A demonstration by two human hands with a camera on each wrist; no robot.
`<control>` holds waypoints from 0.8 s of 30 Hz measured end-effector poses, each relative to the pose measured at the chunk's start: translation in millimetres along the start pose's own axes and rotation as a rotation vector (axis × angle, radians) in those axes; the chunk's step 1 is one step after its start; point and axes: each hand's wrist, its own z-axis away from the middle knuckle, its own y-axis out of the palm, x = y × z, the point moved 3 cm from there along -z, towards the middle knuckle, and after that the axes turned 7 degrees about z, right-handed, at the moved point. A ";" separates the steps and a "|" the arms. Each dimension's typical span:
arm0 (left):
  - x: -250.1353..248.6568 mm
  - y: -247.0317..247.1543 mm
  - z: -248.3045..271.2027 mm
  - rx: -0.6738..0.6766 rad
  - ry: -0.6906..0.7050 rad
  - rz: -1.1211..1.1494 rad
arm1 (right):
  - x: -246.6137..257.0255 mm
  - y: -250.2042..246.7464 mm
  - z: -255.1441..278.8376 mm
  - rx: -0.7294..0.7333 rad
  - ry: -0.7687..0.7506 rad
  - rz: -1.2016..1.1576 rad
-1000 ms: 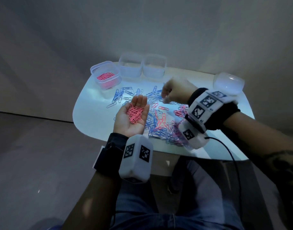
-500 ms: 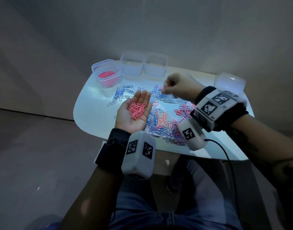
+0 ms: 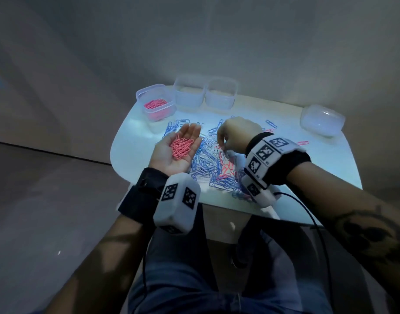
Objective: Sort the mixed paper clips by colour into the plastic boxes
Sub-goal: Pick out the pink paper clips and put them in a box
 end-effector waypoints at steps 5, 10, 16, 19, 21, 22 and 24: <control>3.2 0.9 3.6 0.011 -0.012 0.018 | -1.7 1.2 -6.8 0.073 -0.009 0.010; 9.6 -0.2 3.0 -0.020 -0.018 0.010 | -5.8 -4.1 -6.5 0.056 -0.010 0.015; 15.8 1.4 -0.8 -0.046 -0.023 -0.025 | -5.2 0.4 -12.3 0.122 0.012 0.013; 17.7 3.8 -1.8 -0.047 -0.020 -0.035 | -8.0 4.5 -8.0 0.176 0.022 -0.012; 19.0 5.0 -1.7 -0.058 -0.022 -0.040 | -7.8 4.3 -3.6 0.188 0.023 -0.021; 20.2 5.5 -1.7 -0.062 -0.022 -0.040 | -8.7 2.0 -0.6 0.188 0.025 -0.030; 21.4 7.4 -2.5 -0.061 -0.019 -0.042 | -11.5 -9.9 5.6 0.149 0.020 -0.090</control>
